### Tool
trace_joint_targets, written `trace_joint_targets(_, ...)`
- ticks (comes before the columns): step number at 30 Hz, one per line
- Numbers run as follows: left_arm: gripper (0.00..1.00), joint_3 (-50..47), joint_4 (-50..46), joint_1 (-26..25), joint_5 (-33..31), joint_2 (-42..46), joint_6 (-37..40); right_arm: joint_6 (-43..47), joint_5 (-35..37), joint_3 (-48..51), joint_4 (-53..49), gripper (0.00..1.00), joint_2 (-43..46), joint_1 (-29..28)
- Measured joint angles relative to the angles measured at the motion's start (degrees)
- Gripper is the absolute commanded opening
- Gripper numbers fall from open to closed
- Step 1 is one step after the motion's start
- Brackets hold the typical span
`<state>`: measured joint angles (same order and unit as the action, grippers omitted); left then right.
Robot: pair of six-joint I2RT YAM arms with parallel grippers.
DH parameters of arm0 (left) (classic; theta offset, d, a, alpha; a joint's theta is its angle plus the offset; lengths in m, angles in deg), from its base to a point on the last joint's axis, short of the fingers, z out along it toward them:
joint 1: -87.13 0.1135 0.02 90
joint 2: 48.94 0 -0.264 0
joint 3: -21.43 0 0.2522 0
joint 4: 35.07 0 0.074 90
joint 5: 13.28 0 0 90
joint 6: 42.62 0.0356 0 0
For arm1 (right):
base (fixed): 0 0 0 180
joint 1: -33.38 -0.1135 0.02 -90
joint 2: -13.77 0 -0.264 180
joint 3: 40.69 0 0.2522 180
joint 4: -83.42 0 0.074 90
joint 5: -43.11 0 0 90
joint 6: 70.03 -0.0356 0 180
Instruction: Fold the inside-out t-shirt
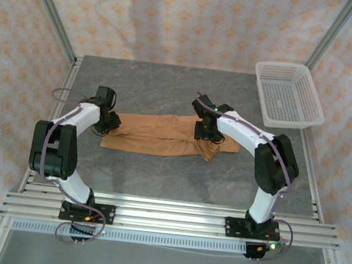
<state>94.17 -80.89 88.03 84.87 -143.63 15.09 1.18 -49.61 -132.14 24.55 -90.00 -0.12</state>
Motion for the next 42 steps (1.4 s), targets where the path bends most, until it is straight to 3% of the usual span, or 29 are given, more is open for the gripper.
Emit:
trace_joint_targets(4,0.05,0.3,0.0,0.0,0.0,-0.7,0.4,0.9,-0.1,-0.2,0.1,0.53,-2.3,0.0)
trace_joint_targets(6,0.0,0.6,0.0,0.0,-0.1,-1.0,0.7,1.4,0.0,-0.9,0.0,0.43,-3.7,0.0)
trace_joint_targets(12,0.0,2.2,-0.5,0.0,-1.0,-1.1,0.8,2.7,0.6,-2.6,-0.6,0.1,-6.1,0.0)
trace_joint_targets(15,0.0,3.5,-1.3,0.0,-1.4,-1.1,0.9,3.4,2.2,-4.3,-2.2,0.0,-6.1,0.0)
trace_joint_targets(24,0.0,11.8,-5.5,0.0,-2.6,-1.1,0.9,7.6,11.8,-17.2,-10.5,0.0,-4.3,0.2)
trace_joint_targets(32,0.0,32.6,-8.2,0.0,-5.8,-9.2,0.9,12.9,19.5,-36.2,-7.8,0.0,-5.8,5.8)
trace_joint_targets(36,0.0,43.0,-8.1,0.0,-5.9,-17.7,0.9,15.1,22.0,-47.1,-3.1,0.0,-12.5,9.7)
trace_joint_targets(42,0.0,50.3,-8.0,0.0,-5.9,-26.8,0.9,16.6,22.8,-63.1,1.7,0.0,-27.4,12.5)
